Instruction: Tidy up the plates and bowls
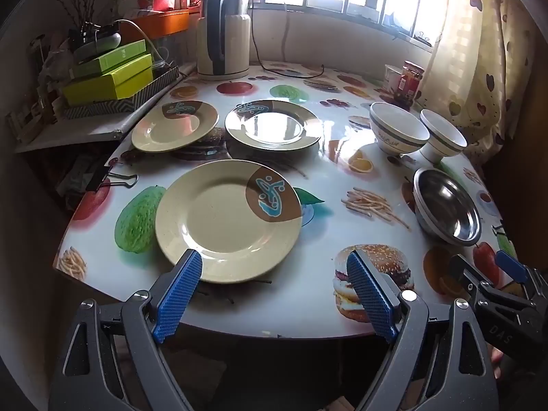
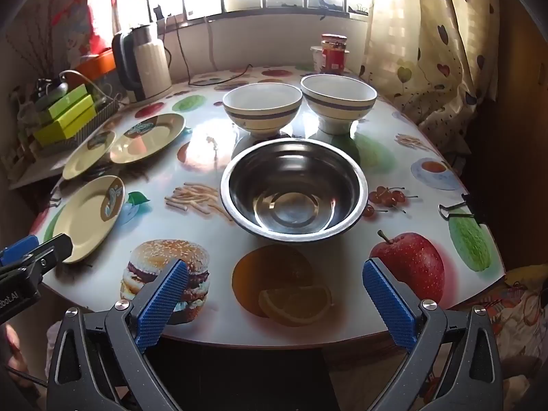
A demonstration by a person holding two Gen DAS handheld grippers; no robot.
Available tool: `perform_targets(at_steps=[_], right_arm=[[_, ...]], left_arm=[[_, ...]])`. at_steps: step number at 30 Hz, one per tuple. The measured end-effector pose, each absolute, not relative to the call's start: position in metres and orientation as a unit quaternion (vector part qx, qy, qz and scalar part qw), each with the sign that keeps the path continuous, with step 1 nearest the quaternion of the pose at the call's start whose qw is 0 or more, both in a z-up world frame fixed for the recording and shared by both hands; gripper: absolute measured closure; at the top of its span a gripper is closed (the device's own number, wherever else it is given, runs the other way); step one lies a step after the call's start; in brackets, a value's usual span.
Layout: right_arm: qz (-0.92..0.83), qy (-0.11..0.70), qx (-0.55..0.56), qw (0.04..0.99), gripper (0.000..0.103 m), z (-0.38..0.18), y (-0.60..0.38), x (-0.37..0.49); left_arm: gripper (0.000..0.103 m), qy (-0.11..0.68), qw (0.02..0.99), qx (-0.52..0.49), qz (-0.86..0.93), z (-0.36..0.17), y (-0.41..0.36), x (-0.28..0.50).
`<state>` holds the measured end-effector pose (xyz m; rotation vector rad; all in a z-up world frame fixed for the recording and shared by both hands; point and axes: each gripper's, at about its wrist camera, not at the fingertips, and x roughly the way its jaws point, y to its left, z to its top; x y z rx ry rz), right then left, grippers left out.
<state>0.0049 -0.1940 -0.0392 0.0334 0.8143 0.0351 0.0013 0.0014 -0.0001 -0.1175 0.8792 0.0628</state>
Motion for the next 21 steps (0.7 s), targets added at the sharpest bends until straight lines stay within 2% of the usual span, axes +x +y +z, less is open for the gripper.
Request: perform_targets(at_steps=[21], right_arm=[[0.021, 0.375, 0.014, 0.927, 0.0, -0.028, -0.198, 0.016]], left_arm=[[0.016, 0.418, 0.906, -0.024, 0.059, 0.013, -0.001, 0.011]])
